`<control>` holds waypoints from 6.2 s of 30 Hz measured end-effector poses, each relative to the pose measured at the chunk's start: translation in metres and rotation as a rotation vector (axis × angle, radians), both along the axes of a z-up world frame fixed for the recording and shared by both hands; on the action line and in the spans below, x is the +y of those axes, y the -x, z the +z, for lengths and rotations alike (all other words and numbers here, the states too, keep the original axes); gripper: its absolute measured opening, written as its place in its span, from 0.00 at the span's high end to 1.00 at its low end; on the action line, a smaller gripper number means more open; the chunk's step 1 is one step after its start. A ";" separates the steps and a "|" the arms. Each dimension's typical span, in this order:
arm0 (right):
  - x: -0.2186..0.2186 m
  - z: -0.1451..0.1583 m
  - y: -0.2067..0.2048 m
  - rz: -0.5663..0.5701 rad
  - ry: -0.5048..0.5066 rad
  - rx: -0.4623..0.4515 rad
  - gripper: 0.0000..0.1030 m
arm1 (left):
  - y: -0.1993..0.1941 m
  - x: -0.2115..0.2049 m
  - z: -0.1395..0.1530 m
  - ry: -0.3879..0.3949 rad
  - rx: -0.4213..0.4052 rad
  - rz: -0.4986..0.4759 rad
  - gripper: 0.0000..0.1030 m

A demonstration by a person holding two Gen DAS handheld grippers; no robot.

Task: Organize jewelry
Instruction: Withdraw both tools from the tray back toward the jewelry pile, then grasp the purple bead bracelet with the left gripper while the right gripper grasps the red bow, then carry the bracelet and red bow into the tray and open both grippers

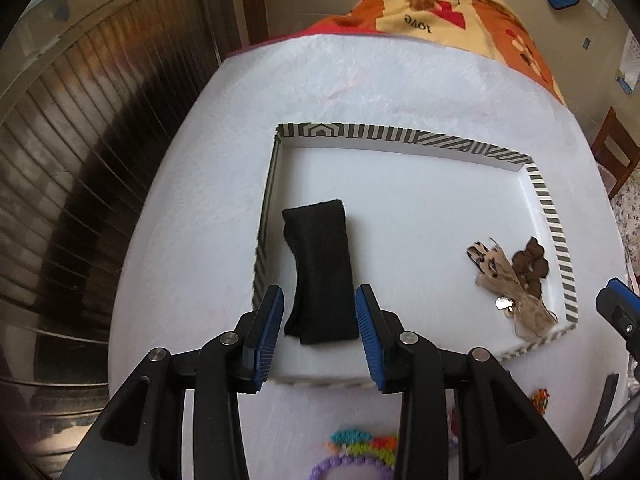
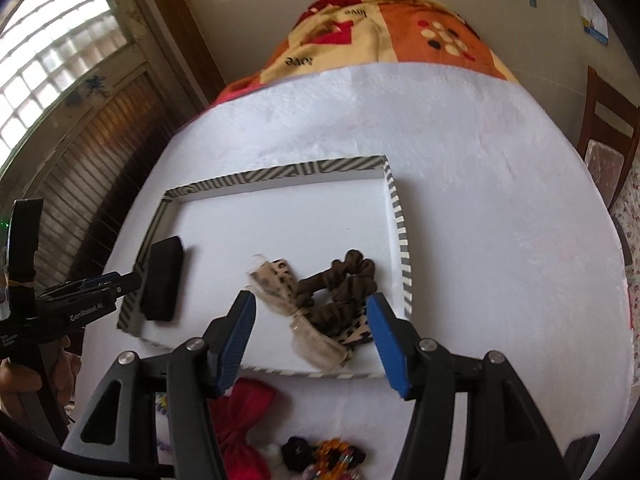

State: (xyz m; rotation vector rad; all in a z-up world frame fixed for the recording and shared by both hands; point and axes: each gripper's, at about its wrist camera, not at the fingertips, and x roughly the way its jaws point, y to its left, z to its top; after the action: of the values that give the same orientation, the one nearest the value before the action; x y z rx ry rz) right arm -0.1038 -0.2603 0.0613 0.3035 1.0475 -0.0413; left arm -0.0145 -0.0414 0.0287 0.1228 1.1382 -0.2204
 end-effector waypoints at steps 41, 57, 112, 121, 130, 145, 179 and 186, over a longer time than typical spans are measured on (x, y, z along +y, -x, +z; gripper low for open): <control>0.055 0.045 0.124 -0.034 0.052 -0.078 0.34 | 0.118 0.034 0.046 0.035 -0.099 -0.073 0.85; 0.055 0.044 0.122 -0.029 0.052 -0.071 0.32 | 0.118 0.031 0.043 0.024 -0.095 -0.079 0.85; 0.084 -0.062 0.060 0.186 -0.033 0.197 0.30 | 0.115 0.050 -0.066 0.017 0.312 -0.117 0.84; 0.093 -0.079 0.046 0.228 -0.018 0.231 0.33 | 0.112 0.039 -0.067 -0.030 0.290 -0.130 0.84; 0.083 -0.074 0.058 0.234 -0.048 0.167 0.81 | 0.110 0.044 -0.062 0.030 0.275 -0.131 1.00; 0.054 0.002 0.069 0.158 -0.136 -0.015 0.81 | 0.101 0.047 0.009 0.129 0.148 -0.178 1.00; -0.024 -0.035 -0.076 0.129 -0.068 0.038 0.81 | -0.045 -0.089 0.001 0.086 0.096 -0.177 1.00; -0.027 -0.079 -0.117 0.148 -0.073 0.099 0.81 | -0.069 -0.070 -0.034 0.037 0.152 -0.080 1.00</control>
State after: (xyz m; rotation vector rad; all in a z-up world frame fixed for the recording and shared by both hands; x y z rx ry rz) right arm 0.0134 -0.2870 -0.0179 0.2920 1.1691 0.1161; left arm 0.0550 -0.1112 -0.0054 0.1202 1.2810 -0.3259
